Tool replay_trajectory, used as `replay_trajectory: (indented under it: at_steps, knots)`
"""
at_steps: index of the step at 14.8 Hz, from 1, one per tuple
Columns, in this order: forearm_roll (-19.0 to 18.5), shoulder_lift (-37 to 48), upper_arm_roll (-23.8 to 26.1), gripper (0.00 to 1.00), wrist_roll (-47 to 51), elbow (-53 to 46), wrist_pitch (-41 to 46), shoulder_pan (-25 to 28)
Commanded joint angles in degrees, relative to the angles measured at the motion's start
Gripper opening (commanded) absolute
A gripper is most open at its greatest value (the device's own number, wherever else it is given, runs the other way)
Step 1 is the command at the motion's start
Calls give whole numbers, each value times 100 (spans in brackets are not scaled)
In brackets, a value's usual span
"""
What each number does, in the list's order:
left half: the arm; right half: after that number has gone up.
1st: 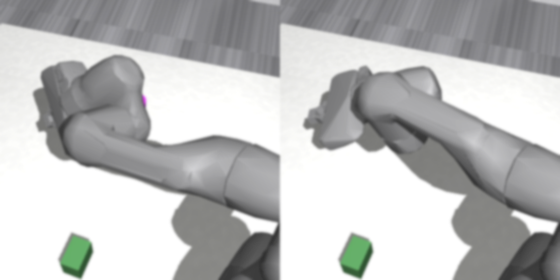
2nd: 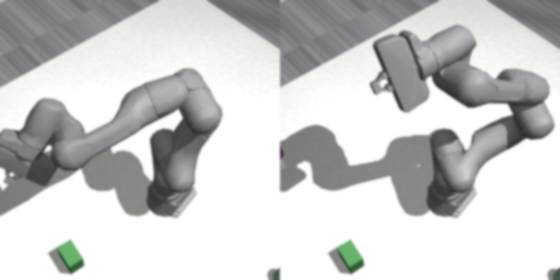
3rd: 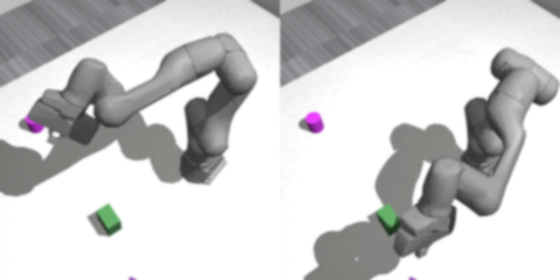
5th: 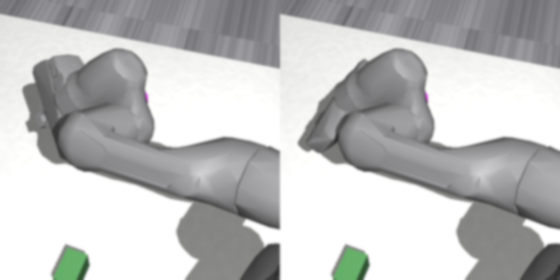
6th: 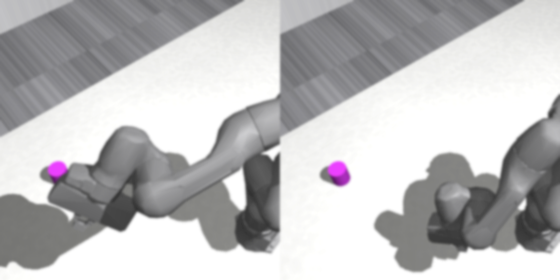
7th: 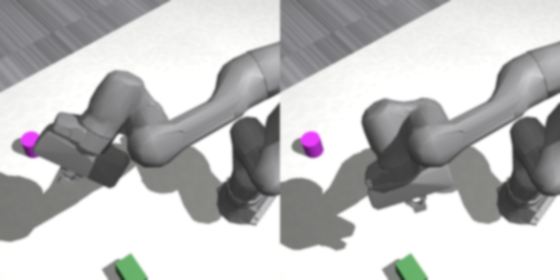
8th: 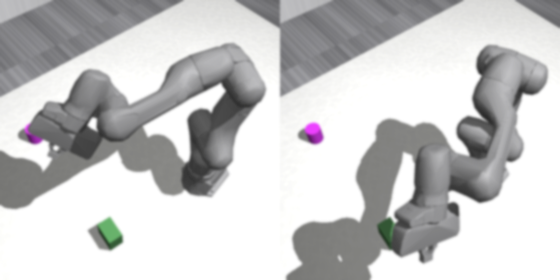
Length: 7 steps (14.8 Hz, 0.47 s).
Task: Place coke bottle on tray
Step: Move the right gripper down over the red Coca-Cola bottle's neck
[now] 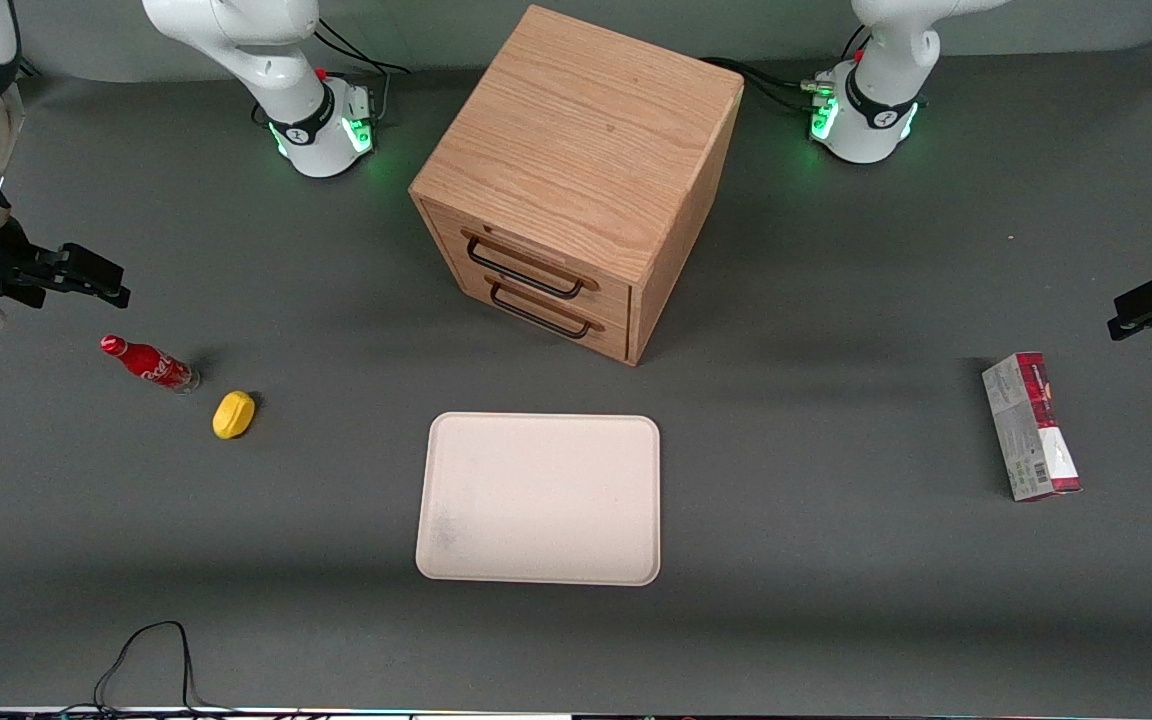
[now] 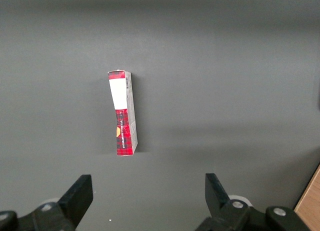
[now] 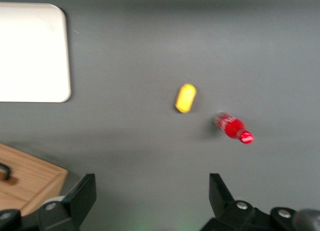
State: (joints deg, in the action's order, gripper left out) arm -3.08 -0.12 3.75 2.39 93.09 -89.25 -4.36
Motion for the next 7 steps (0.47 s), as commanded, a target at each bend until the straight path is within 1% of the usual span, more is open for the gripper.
replay_trajectory:
  at_steps: [1,3,5,7]
  knots:
    - [-105,82,-391,100,-507,419,-188,-30]
    - [-61,239,-848,100,-1229,971,-722,-38]
    - [-61,451,-1156,100,-1748,1727,-1486,-38]
    - [-61,522,-1420,100,-2066,2290,-2199,-56]
